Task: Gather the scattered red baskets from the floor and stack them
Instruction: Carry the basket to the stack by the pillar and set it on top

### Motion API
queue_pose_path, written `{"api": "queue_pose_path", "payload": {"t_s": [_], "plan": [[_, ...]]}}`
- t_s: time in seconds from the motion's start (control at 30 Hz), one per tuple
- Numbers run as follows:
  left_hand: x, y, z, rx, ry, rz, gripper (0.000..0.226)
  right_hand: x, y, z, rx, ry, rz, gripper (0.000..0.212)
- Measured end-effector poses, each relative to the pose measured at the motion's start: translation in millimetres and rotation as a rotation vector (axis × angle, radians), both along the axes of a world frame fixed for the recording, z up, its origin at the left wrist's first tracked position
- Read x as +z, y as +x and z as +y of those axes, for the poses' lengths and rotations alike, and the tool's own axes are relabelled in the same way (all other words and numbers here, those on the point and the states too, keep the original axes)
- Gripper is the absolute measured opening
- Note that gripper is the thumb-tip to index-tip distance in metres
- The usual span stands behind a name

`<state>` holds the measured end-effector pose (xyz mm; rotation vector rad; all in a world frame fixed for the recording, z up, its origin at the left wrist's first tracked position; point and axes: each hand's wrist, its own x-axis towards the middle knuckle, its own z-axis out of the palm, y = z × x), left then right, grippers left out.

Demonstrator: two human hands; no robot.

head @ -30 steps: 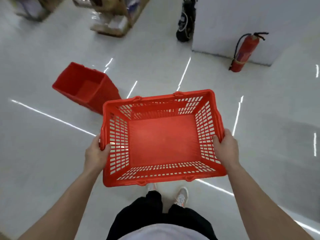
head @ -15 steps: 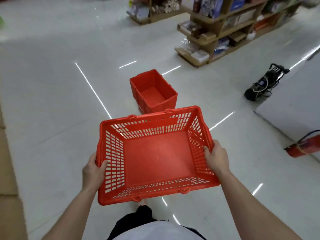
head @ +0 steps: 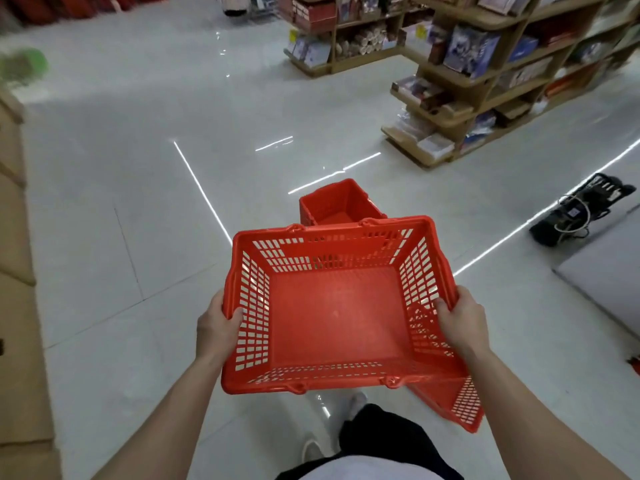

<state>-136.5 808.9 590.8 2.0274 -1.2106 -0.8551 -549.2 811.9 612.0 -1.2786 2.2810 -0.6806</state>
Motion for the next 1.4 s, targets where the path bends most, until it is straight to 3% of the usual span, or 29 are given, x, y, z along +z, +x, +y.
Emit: {"api": "queue_pose_path", "payload": {"t_s": [0.57, 0.8, 1.2, 1.4], "plan": [[-12, -23, -381, -0.185, 0.079, -0.131, 0.046, -63, -20, -308, -0.182, 0.083, -0.206, 0.030], [-26, -57, -536, -0.385, 0.148, -0.182, 0.045, -87, -29, -381, -0.406, 0.113, -0.230, 0.029], [-170, -130, -789, -0.902, 0.231, -0.287, 0.041, -200, 25, -461, -0.956, 0.188, -0.246, 0.024], [-242, -159, -850, -1.088, 0.254, -0.265, 0.048, -256, 55, -488, -1.138, 0.216, -0.284, 0.025]]}}
